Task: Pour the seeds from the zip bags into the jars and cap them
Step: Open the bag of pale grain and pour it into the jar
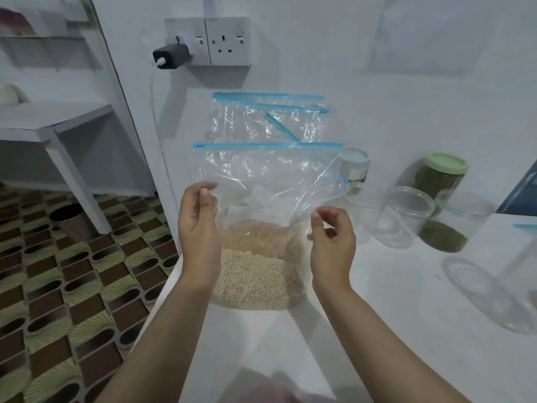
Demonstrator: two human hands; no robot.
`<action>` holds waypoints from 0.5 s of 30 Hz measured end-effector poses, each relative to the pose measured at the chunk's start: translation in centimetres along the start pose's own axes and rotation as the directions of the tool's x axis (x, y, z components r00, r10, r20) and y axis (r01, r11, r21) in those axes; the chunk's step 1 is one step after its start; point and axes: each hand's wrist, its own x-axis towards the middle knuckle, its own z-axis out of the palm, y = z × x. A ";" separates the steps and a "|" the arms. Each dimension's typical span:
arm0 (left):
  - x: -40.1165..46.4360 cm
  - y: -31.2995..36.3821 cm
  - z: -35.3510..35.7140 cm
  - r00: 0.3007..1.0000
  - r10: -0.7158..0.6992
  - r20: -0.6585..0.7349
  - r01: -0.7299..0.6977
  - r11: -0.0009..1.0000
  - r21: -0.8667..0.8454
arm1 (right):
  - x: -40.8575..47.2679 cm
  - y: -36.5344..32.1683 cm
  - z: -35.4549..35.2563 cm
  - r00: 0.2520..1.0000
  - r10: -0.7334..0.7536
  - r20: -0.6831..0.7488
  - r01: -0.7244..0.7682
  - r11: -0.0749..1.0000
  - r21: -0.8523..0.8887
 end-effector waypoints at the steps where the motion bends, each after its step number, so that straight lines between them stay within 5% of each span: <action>1: -0.2 0.2 0.3 1.000 0.001 -0.002 -0.001 1.000 -0.003 | 0.0 -0.3 -0.5 1.000 0.004 -0.002 -0.004 1.000 0.013; 15: -6.5 1.6 11.1 0.998 -0.032 0.045 0.037 0.991 -0.132 | 4.8 -5.9 -12.1 0.986 -0.148 -0.072 0.151 0.988 0.032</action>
